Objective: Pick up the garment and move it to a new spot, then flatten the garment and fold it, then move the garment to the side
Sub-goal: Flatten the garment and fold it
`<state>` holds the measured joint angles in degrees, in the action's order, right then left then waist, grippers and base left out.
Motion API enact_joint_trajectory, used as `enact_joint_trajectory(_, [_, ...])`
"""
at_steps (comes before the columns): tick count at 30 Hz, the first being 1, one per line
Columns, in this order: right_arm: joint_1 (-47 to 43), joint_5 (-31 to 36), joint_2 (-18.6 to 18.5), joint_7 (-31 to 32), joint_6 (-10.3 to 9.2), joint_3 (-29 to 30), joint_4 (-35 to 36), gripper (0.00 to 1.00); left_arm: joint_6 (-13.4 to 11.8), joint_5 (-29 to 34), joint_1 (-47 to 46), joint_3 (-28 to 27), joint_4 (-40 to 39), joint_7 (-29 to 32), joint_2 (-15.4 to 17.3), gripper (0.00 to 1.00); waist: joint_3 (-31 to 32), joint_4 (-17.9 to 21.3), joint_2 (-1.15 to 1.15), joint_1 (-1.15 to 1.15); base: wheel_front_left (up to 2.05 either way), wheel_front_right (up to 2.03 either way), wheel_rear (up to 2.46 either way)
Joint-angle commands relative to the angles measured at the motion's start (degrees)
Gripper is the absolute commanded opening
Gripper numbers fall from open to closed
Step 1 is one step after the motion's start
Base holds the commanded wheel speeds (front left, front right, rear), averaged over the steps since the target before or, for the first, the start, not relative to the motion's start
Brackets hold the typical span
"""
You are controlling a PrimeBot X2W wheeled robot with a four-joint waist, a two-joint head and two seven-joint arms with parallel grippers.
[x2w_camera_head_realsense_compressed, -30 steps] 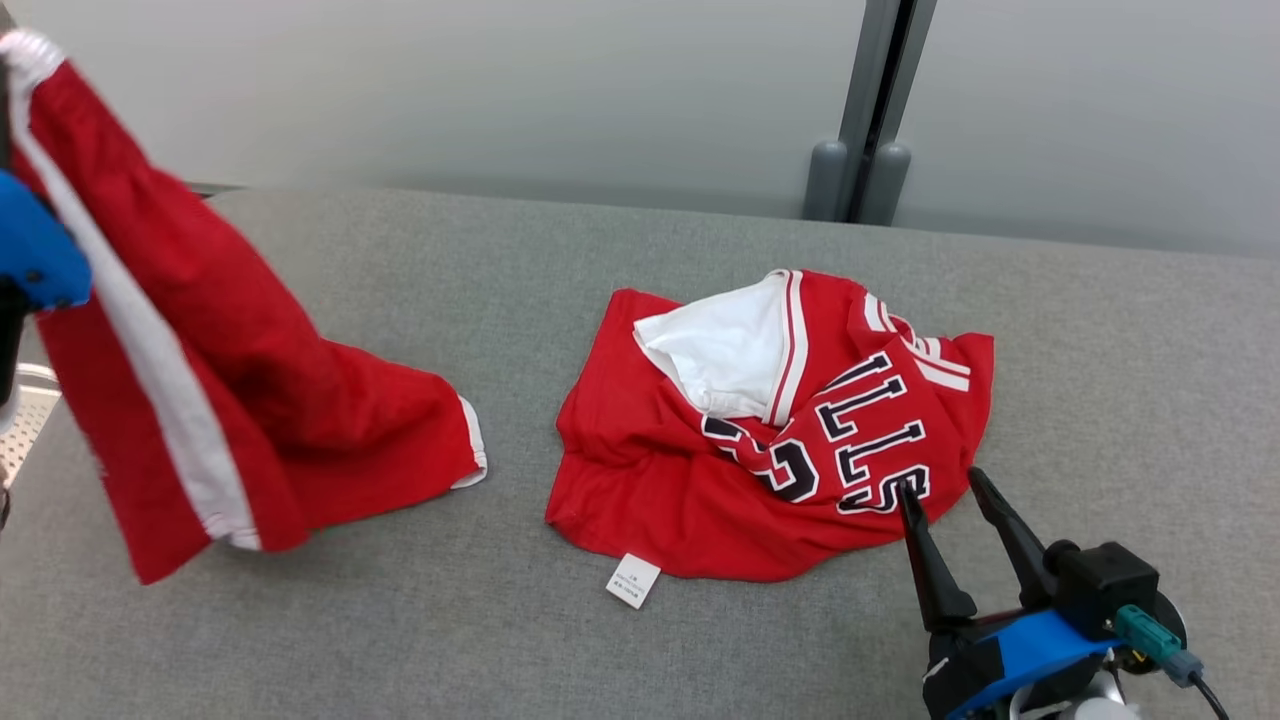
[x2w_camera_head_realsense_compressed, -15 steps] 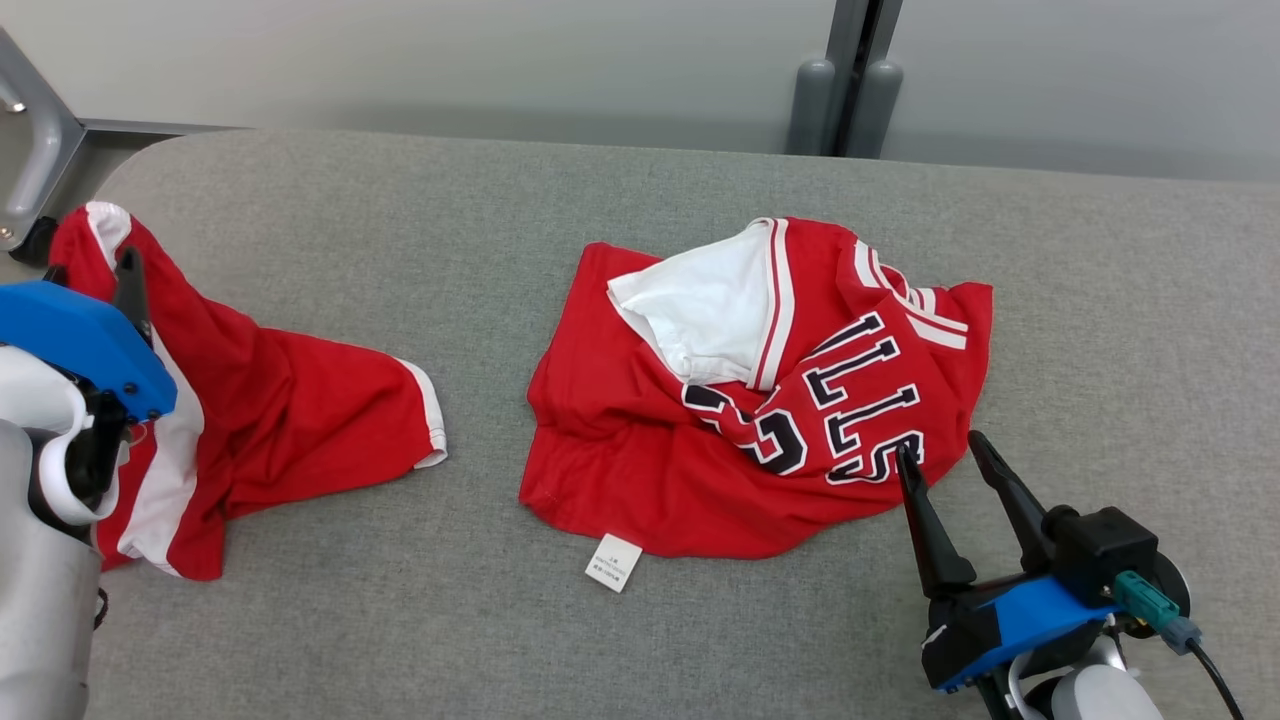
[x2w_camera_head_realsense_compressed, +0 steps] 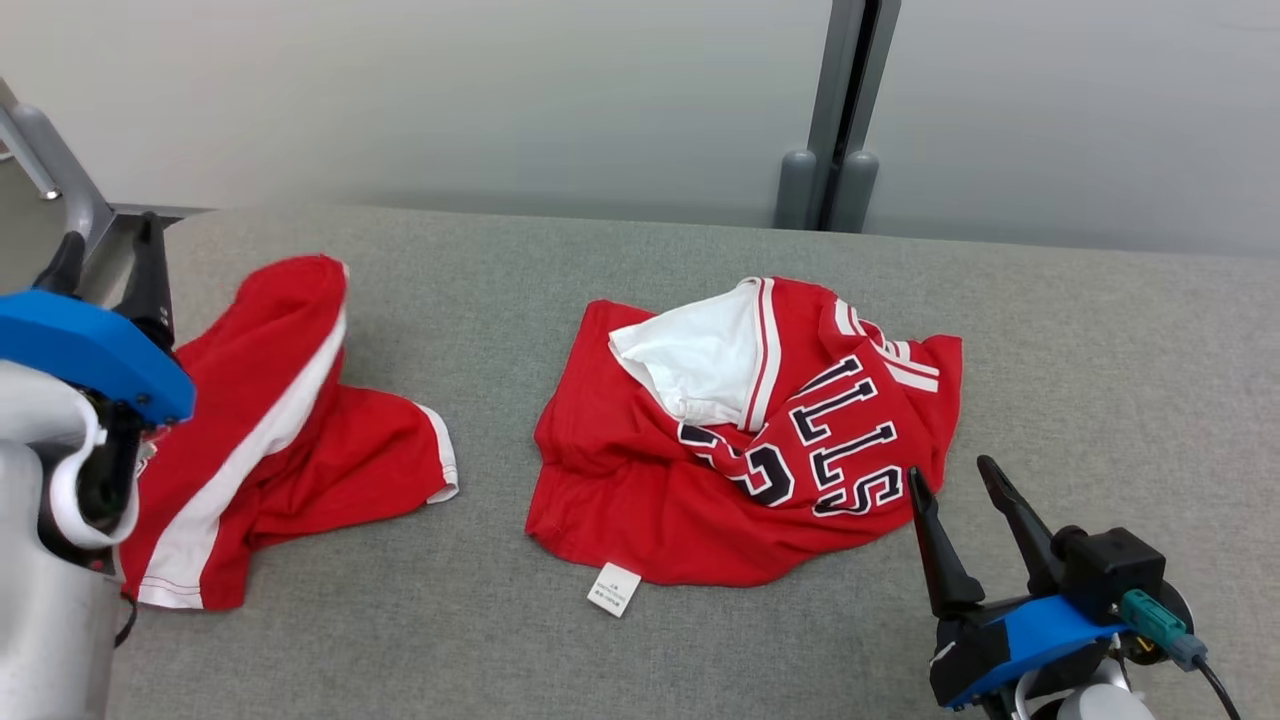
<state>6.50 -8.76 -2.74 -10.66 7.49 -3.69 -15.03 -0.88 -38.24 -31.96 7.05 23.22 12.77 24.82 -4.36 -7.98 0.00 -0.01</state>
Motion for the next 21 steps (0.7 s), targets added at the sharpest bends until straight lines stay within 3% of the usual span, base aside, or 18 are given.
enact_joint_trajectory(1, [-0.93,-0.40,-0.28,-0.41,0.01,0.18,-0.13,1.00,-0.40,0.35,2.46,0.32,-1.94,-0.64,-0.41,1.00,0.91,0.41,0.00,0.01,0.00,0.00,0.00])
enact_joint_trajectory(6, [-1.43,-0.48,-0.28,-0.49,0.01,0.46,-0.15,1.00,-2.14,2.04,7.93,2.14,-8.49,-2.44,-2.05,1.00,1.90,0.93,0.00,0.01,0.00,0.00,0.00])
enact_joint_trajectory(12, [-1.94,0.23,-0.29,-0.49,0.02,1.41,0.53,1.00,-4.98,5.78,16.18,3.96,-15.52,-12.67,-6.13,1.00,2.08,3.28,0.00,0.01,0.00,0.00,0.00])
enact_joint_trajectory(17, [-2.10,1.49,-0.25,0.12,0.02,2.93,1.89,1.00,-3.33,5.95,23.27,5.20,-18.06,-22.64,-9.73,1.00,2.02,6.85,0.00,0.01,0.00,0.00,0.00])
enact_joint_trajectory(21, [-2.11,2.13,-0.27,0.80,0.01,4.07,2.87,1.00,-2.33,7.66,27.66,4.99,-18.12,-26.89,-10.77,1.00,2.17,9.93,0.00,0.01,0.00,0.00,0.00])
